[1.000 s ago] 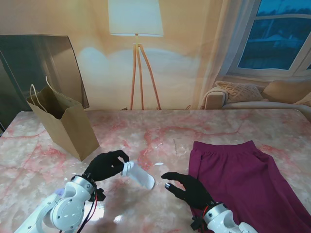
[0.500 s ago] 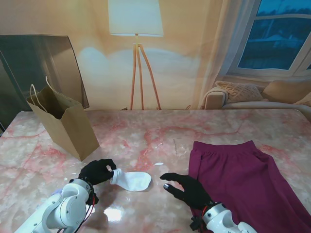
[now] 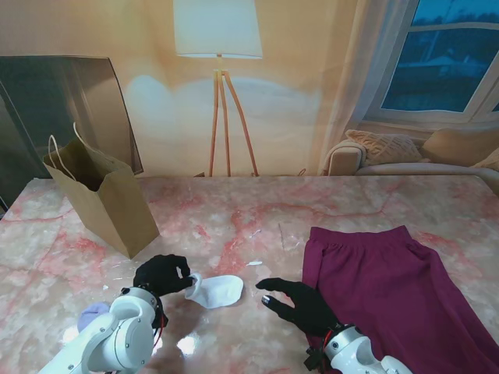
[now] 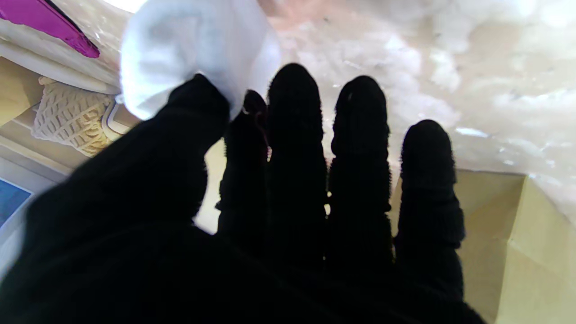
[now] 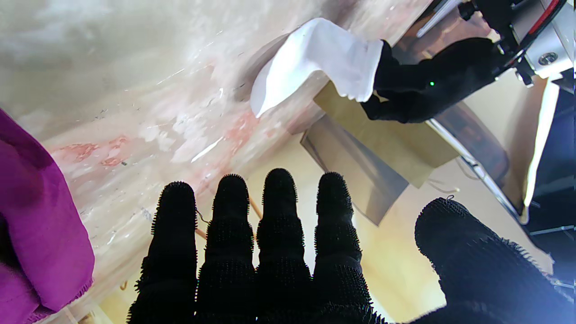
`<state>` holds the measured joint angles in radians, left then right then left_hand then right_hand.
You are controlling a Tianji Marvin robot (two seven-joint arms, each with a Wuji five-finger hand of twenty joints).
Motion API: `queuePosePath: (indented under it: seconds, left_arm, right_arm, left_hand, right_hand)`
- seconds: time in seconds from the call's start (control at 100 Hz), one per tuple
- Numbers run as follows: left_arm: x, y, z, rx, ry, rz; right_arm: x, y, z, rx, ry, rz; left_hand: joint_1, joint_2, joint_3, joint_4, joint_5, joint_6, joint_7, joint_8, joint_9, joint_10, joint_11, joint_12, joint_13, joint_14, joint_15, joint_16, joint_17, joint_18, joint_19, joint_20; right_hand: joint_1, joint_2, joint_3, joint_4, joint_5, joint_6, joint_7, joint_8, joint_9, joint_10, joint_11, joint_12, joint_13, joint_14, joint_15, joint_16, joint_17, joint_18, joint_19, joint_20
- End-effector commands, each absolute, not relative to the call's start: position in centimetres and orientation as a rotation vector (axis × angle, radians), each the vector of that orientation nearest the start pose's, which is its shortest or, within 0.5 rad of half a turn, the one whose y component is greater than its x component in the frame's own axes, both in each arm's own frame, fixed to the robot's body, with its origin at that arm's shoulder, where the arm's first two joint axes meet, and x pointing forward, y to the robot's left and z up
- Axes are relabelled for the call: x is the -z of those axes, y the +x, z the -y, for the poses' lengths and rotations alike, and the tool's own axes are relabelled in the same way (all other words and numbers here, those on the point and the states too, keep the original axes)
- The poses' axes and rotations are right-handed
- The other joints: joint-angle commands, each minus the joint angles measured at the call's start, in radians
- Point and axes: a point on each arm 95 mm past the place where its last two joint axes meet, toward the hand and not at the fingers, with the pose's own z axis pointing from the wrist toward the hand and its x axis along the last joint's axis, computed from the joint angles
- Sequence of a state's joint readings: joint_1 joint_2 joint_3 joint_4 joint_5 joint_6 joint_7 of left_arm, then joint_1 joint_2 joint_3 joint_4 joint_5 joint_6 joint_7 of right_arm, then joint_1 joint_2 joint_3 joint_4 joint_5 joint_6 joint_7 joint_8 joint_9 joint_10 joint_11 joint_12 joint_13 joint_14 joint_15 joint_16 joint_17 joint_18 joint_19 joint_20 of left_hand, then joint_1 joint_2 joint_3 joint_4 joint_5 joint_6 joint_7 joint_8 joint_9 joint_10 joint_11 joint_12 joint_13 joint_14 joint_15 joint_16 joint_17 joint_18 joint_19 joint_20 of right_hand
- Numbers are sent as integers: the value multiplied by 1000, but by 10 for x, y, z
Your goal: Fold the socks and the shorts into the kraft paper bag
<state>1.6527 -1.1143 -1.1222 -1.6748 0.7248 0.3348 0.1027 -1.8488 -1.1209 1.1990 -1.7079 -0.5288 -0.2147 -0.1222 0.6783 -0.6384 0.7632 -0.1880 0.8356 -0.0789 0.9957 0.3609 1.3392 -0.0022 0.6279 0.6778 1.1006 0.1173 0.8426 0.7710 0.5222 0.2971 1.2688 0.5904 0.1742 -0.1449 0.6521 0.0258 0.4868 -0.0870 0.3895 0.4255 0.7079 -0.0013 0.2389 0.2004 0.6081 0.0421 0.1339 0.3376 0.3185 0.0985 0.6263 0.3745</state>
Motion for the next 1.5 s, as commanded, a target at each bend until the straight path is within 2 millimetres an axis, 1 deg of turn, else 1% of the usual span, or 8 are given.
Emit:
queuePosePath:
  seconds: [0.0,0.15,0.39,0.97,1.11,1.21,1.31,1.49]
  left_arm:
    - [341,365,31,1447,-1602,-1228]
    - [332,366,47,1450,-1568,-1246]
    - [335,373,75,1432,-1607,-1300]
    - [357,382,115,1401,-1662,-1373]
    - [363,380,117,1395,-1706,-1394]
    - [365,377,117,1392,-1755,-1442]
    - [364,373,117,1401,-1780,-1468]
    - [356,367,115,1430,-1750,-1463]
  right_arm:
    - [369,299,-40,2283,-1957,1486]
    - [370,299,-40,2276,-1955,1487]
    - [370,299,-41,2273,-1952,1487]
    - [372,301,-44,2255,-1940,1495]
    - [373,301,-44,2256,-1942,1492]
    - [373,301,-43,2257,-1942,1491]
    - [373,301,-43,2257,-1942,1491]
    - [373,301,-42,2261,-1944,1489]
  left_hand:
    - [-29,-31,6,4,45,-4,62,-4,48,-34,21,-7,55,-10,40,-10,22,9,51,-4]
    - [-44,-54,1,4,64,3,128,-23,50,-54,106,-57,96,-19,65,-45,62,4,86,-27]
    - [-42,-88,51,20,73,19,157,-28,52,-58,144,-88,123,-24,59,-64,80,-15,88,-44]
    - [-29,-75,55,19,62,24,145,-7,51,-48,107,-133,102,-25,46,-72,64,-39,78,-52]
    - [-25,-16,0,22,49,27,100,-22,57,-29,8,-197,86,-14,-3,-102,47,-31,57,-59]
    - [-96,89,-33,42,37,101,-55,-48,24,28,-127,-243,34,6,-65,-120,-4,-30,19,-55]
    - [-199,210,-39,106,43,161,-215,-11,-21,73,-202,-268,-13,34,-113,-129,-48,-22,-18,-46]
    - [-223,259,-80,124,27,173,-303,4,-71,108,-233,-286,-60,55,-142,-133,-91,-14,-44,-41]
  right_hand:
    - [7,7,-2,-45,24,-26,9,10,14,-15,20,11,26,5,25,23,7,-7,26,38]
    - [8,7,-3,-45,23,-27,9,10,12,-14,20,10,26,7,25,23,7,-7,26,37]
    - [8,6,-2,-45,21,-24,8,10,12,-15,20,10,25,4,24,22,8,-7,26,37]
    - [6,5,0,-45,14,-28,6,9,7,-17,20,9,23,3,24,22,7,-8,26,37]
    - [7,5,0,-45,16,-26,6,9,8,-16,20,9,23,4,24,22,7,-7,26,37]
    - [7,5,-1,-45,17,-26,7,10,8,-16,20,9,22,4,24,22,7,-7,26,37]
    - [7,5,-1,-45,17,-25,8,10,8,-16,20,10,23,4,24,22,7,-7,26,37]
    - [7,6,-1,-45,17,-26,8,10,8,-16,20,10,23,5,24,22,7,-7,26,38]
